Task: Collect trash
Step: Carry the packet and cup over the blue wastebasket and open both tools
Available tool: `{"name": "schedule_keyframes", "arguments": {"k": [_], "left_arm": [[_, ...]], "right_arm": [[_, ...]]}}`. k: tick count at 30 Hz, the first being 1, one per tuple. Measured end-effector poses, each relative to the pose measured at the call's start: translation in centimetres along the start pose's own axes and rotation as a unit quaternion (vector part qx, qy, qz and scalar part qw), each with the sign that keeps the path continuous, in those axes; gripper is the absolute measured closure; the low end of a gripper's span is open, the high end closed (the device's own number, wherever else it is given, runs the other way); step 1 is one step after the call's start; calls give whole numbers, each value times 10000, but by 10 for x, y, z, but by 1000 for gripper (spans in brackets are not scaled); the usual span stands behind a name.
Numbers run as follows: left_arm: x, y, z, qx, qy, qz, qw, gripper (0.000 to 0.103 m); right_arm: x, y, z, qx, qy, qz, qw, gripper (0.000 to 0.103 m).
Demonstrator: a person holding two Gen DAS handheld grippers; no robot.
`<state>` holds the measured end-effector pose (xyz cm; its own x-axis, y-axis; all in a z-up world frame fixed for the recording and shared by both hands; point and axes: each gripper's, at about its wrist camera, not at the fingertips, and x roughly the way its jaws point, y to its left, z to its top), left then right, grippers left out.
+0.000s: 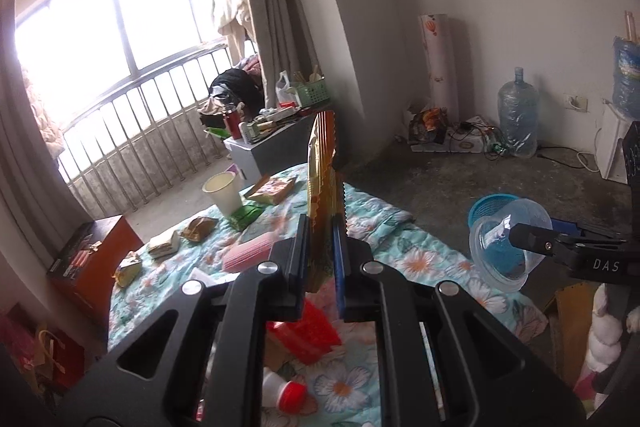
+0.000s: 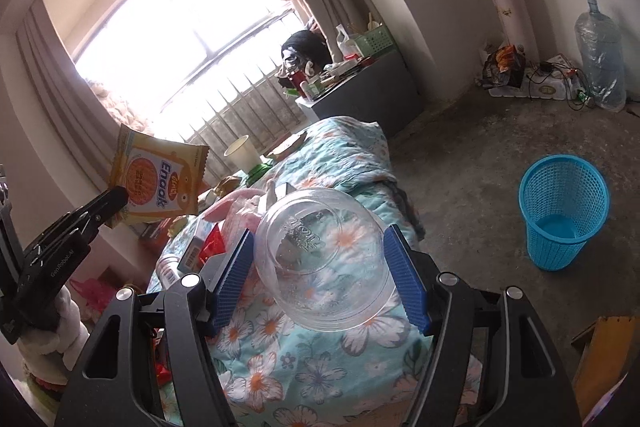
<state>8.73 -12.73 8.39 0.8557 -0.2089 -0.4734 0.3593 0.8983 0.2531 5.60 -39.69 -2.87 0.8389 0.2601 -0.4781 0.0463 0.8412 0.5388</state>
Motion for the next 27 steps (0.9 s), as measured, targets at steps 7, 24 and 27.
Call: {"name": "schedule_keyframes", "arguments": {"k": [7,24,27], "left_arm": [[58,-56,37,-60,267,-1136,9931,93],[319,-289,85,404,2338,-3210,9169,93],[354,-327,85,703,2258,-2988,9245,92]], "right_arm": [[-26,-65,18,601,-459,-669,9949,38],[33,-318,43,3012,-396,-1734,9368,38],[64,-356,56,3239,-263,-1700,9303,38]]}}
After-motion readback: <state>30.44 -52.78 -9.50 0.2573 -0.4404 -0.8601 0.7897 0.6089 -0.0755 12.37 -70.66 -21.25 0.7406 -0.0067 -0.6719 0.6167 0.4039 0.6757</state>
